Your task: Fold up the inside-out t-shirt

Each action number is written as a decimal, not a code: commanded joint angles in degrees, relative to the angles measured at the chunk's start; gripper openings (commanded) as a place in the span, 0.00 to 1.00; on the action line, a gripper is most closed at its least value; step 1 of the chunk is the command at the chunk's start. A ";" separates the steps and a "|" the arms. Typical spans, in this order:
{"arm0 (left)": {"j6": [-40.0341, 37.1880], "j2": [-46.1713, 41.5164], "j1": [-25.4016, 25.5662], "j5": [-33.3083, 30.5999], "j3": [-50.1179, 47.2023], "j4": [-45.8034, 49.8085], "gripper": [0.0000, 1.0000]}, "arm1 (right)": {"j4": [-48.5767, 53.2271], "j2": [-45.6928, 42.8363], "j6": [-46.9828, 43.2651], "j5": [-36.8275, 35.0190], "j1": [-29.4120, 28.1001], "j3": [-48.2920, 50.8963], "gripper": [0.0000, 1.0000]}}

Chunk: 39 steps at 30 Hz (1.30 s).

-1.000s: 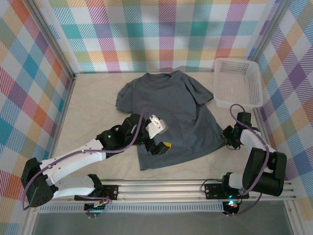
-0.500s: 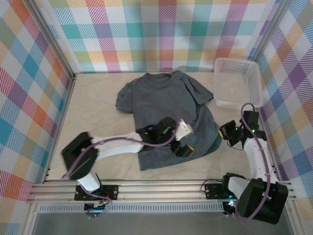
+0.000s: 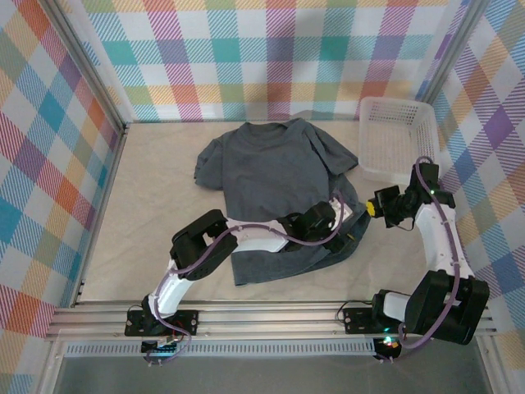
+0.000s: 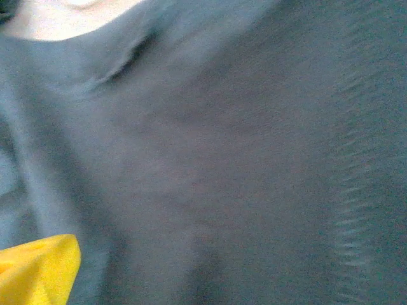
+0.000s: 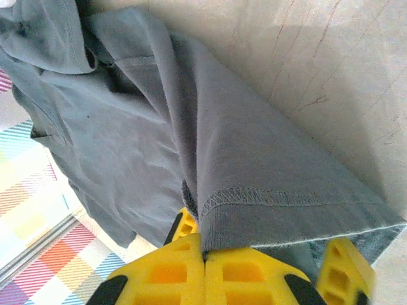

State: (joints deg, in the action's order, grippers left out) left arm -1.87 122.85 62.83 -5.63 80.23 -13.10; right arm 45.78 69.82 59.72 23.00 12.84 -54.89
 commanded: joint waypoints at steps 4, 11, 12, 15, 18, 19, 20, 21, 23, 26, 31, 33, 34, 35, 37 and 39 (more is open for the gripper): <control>-0.94 -8.28 -2.04 -18.35 -7.76 5.29 0.91 | 6.72 1.76 -4.13 -4.74 0.51 -5.90 0.00; -0.99 -21.51 -10.05 -10.58 -22.92 8.91 0.78 | 6.99 3.09 -6.33 -5.43 1.22 -7.47 0.00; -1.68 -23.20 -11.16 -5.43 -25.36 6.96 0.74 | 6.49 3.18 -6.37 -5.09 1.22 -7.19 0.00; -2.12 -25.90 -13.13 5.88 -29.04 3.58 0.61 | 5.96 3.89 -6.82 -4.86 1.38 -6.64 0.00; 0.07 -26.47 -15.19 9.38 -30.19 2.63 0.37 | 6.08 4.36 -7.73 -5.34 1.82 -6.46 0.00; 0.72 -26.85 -15.62 10.09 -30.55 2.23 0.28 | 6.01 4.28 -8.02 -5.51 2.08 -6.26 0.00; 1.28 -27.58 -16.20 11.78 -30.69 1.95 0.16 | 5.29 4.09 -8.78 -5.12 2.18 -6.02 0.02; 1.93 -28.39 -16.64 13.96 -30.44 2.01 0.03 | 3.03 3.77 -10.69 -2.90 2.17 -5.53 0.07; 3.90 -30.15 -16.82 16.68 -28.35 3.84 0.00 | -3.90 2.90 -15.28 5.35 2.11 -4.00 0.24; 6.29 -32.11 -16.84 19.94 -23.43 7.87 0.00 | -11.81 -0.21 -21.64 15.38 -0.11 -2.50 0.49; 9.29 -33.63 -17.40 17.15 -18.57 11.18 0.00 | -16.23 -10.14 -31.44 6.57 -15.46 0.49 0.82; 11.35 -33.26 -17.89 15.60 -16.08 13.66 0.00 | -25.44 -14.28 -33.58 3.86 -22.97 7.38 0.71; 11.97 -33.10 -18.06 14.80 -15.05 14.85 0.00 | -29.15 -15.77 -35.62 0.65 -26.88 10.76 0.68; 12.48 -32.95 -18.16 14.38 -13.75 16.10 0.00 | -32.87 -17.08 -39.37 -4.11 -30.82 13.98 0.64; 13.71 -33.34 -18.27 14.61 -11.67 18.02 0.00 | -41.24 -18.25 -49.29 -11.79 -37.94 20.21 0.54; 14.87 -34.49 -18.40 16.18 -9.95 18.60 0.00 | -52.14 -16.94 -61.99 -15.68 -42.83 26.66 0.40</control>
State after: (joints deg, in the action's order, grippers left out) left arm 9.82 90.50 44.91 9.85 67.46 1.69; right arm 10.72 51.07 16.67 17.87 -25.56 -34.33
